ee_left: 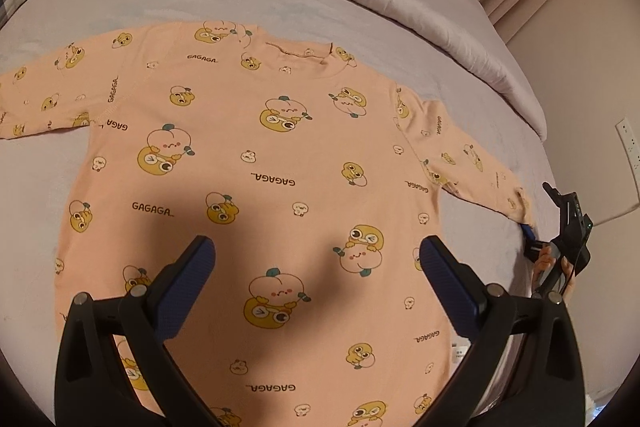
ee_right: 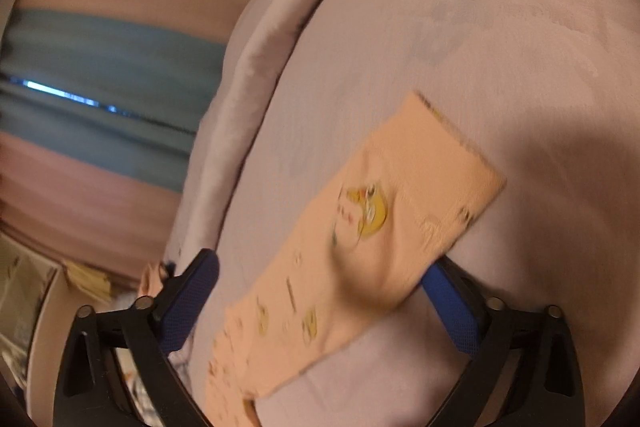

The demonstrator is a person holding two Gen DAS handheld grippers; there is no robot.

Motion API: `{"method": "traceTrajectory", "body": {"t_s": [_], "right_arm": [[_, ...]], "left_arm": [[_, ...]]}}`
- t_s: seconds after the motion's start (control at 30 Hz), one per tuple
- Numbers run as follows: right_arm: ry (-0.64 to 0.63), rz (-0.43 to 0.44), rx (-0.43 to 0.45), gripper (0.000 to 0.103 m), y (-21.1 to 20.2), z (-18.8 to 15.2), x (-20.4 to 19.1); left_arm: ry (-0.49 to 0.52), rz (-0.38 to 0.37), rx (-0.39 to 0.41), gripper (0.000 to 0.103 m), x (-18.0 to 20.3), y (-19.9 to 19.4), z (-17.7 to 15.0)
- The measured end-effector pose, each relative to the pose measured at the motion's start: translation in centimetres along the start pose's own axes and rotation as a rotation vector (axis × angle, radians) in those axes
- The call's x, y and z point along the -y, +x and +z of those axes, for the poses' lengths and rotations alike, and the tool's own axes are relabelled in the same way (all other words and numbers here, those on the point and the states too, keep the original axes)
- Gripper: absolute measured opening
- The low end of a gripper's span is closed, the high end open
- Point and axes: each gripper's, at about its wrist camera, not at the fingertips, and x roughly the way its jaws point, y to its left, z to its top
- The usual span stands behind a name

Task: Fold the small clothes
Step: 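Reach the right tool to the sleeve cuff nearest it and grasp it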

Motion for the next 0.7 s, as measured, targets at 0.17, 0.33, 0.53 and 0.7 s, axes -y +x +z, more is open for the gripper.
{"method": "traceTrajectory", "body": {"t_s": [0.17, 0.33, 0.53, 0.7], "right_arm": [[0.029, -0.014, 0.004, 0.035, -1.5, -0.1, 2.6], [0.042, -0.040, 0.008, 0.011, -3.1, -0.5, 3.8], [-0.104, -0.050, 0.003, 0.007, -3.7, -1.6, -0.8], [-0.372, -0.067, -0.025, 0.007, -4.6, -4.1, -8.1]], "left_arm": [[0.005, 0.007, -0.005, 0.102, -0.2, 0.1, 0.0], [0.002, 0.018, 0.004, 0.102, -0.7, -0.1, 0.0], [-0.004, 0.101, 0.004, 0.102, -2.2, -0.2, -0.5], [-0.068, 0.069, 0.004, 0.102, -4.3, -1.2, -0.9]]}}
